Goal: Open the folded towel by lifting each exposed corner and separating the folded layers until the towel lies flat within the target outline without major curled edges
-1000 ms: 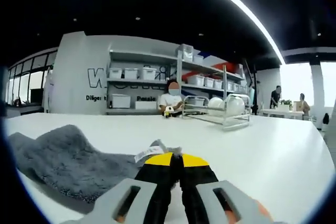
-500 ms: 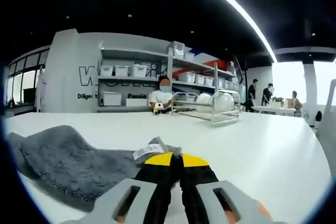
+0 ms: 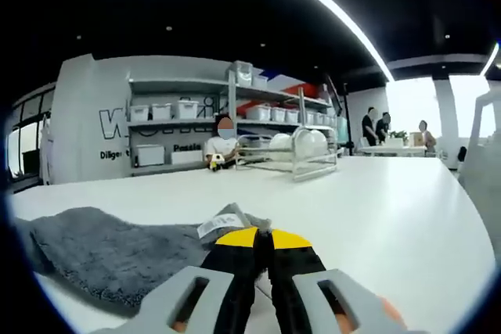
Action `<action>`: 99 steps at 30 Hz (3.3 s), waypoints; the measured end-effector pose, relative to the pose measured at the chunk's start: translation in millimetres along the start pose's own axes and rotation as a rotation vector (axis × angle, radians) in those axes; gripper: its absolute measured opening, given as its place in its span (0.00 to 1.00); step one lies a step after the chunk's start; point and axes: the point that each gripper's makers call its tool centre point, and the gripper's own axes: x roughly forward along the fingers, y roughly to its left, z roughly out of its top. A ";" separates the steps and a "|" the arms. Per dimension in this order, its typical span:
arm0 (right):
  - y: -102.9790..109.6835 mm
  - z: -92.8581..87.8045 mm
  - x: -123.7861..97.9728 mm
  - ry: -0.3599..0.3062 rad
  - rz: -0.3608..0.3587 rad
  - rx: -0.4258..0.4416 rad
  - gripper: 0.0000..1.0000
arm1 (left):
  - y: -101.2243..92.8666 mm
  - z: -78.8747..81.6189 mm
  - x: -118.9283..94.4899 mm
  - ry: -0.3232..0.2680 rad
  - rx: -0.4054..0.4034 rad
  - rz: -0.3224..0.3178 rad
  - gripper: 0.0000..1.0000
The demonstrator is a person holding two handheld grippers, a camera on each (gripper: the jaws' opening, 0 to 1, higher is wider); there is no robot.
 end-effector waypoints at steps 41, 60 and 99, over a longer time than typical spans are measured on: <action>-56.2 -7.7 22.1 0.035 -0.064 -0.138 0.00 | -2.6 -2.4 0.4 -0.008 -0.051 -0.016 0.99; -76.1 -14.2 40.3 0.077 -0.087 -0.178 0.00 | 3.8 -6.6 2.9 -0.002 -0.067 -0.007 0.99; 15.8 -13.1 -42.2 0.034 0.304 -0.037 0.70 | -17.4 17.9 -2.4 -0.070 -0.050 -0.053 0.99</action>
